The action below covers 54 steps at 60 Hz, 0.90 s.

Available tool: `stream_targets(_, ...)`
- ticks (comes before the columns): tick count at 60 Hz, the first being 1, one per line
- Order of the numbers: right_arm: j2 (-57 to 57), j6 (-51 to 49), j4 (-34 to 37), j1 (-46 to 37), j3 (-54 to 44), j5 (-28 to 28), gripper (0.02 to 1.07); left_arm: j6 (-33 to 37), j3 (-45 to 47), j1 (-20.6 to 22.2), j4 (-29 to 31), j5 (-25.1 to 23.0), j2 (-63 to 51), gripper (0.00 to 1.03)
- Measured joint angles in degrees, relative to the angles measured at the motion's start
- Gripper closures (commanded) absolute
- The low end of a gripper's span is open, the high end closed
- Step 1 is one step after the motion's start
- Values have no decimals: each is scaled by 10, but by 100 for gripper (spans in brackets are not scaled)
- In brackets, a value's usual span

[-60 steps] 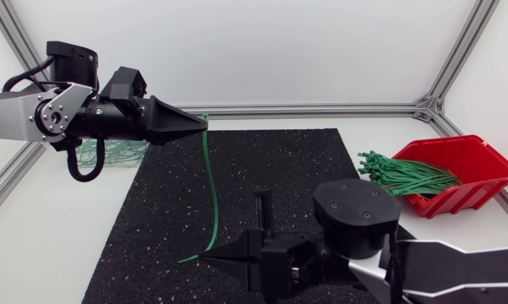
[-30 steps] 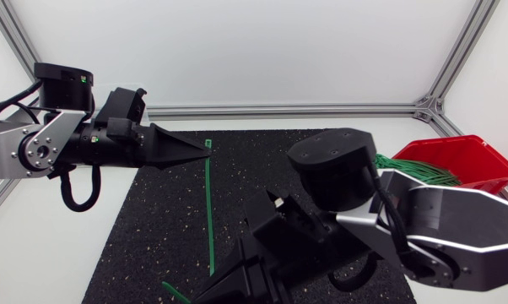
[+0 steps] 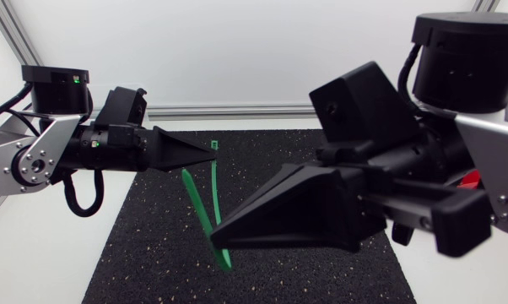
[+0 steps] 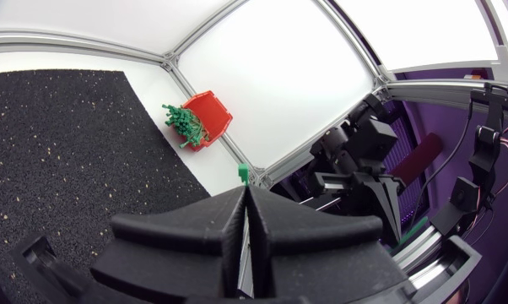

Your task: Take a green cable tie from the red box, thread the tail through the head to close it, then place it in the transparent bin on the left.

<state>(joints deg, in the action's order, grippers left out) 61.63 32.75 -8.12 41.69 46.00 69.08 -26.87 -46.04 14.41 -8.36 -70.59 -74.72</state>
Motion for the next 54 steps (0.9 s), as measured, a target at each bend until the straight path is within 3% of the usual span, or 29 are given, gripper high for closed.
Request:
stream_targets(10, -16, 115, -11, -13, 6, 15, 101, -40, 11, 21, -55, 27, 30, 100)
stream_targets(24, -29, 240, -2, -20, 56, 12, 101, -64, 12, 79, -82, 90, 91, 100)
stream_targets(43, -14, 273, 169, -21, 139, 3, 101, -66, 12, 103, -87, 145, 153, 100)
stream_targets(54, 10, 275, 241, -20, 184, 1, 101, -66, 12, 134, -86, 202, 188, 100)
